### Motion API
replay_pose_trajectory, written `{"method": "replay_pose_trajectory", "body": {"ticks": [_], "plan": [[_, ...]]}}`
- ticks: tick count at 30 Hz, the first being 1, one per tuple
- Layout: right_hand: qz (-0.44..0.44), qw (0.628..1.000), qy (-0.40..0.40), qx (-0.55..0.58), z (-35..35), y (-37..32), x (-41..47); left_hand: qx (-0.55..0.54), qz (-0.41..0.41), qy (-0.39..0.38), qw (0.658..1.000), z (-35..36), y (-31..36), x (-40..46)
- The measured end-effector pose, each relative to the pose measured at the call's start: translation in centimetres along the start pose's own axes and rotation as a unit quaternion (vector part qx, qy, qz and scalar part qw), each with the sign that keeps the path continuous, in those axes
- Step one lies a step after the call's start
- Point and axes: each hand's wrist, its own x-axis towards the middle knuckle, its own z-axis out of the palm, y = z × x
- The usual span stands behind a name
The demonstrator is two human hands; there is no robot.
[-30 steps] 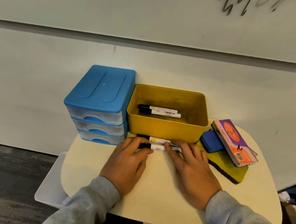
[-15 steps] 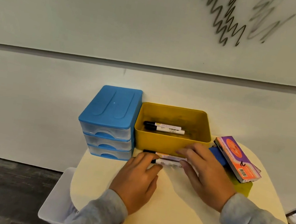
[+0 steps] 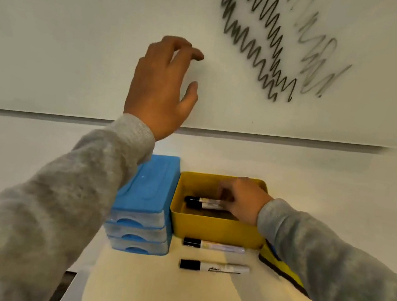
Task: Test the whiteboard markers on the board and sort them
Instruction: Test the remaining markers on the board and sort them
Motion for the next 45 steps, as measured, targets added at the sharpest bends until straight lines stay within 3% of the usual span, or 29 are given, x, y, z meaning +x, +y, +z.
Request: {"method": "replay_pose_trajectory", "body": {"ticks": [8,20,26,30,33,35,37,39,45], "plan": [[0.076,0.986,-0.092,-0.114,2.3,2.4,3.4,0.125,0.016,-0.024,0.992,3.1,-0.4,0.3],[0.045,0.958,-0.167,-0.227,2.6,1.2,3.8,0.162,-0.001,-0.056,0.985,3.0,0.2,0.3],[0.054,0.964,-0.129,-0.225,-0.3,0.4,2.1,0.175,0.011,-0.067,0.982,2.6,0.1,0.2],[0.053,0.987,-0.074,-0.13,-4.1,-0.5,-0.6,0.172,0.011,-0.072,0.982,2.3,0.1,0.3],[0.042,0.994,-0.074,0.062,-5.6,-2.1,-4.8,0.167,0.011,-0.076,0.983,2.1,0.3,0.1],[0.043,0.945,-0.194,0.259,-4.5,-3.3,-7.9,0.167,0.013,-0.077,0.983,1.9,0.4,0.1],[0.066,0.874,-0.324,0.355,-1.4,-4.2,-10.6,0.169,0.009,-0.078,0.982,1.8,0.7,0.0],[0.085,0.859,-0.368,0.346,1.9,-4.4,-12.3,0.169,-0.001,-0.082,0.982,1.8,0.9,0.0],[0.073,0.925,-0.243,0.282,4.9,-3.9,-12.5,0.168,0.002,-0.102,0.981,1.5,0.8,-0.1]]}}
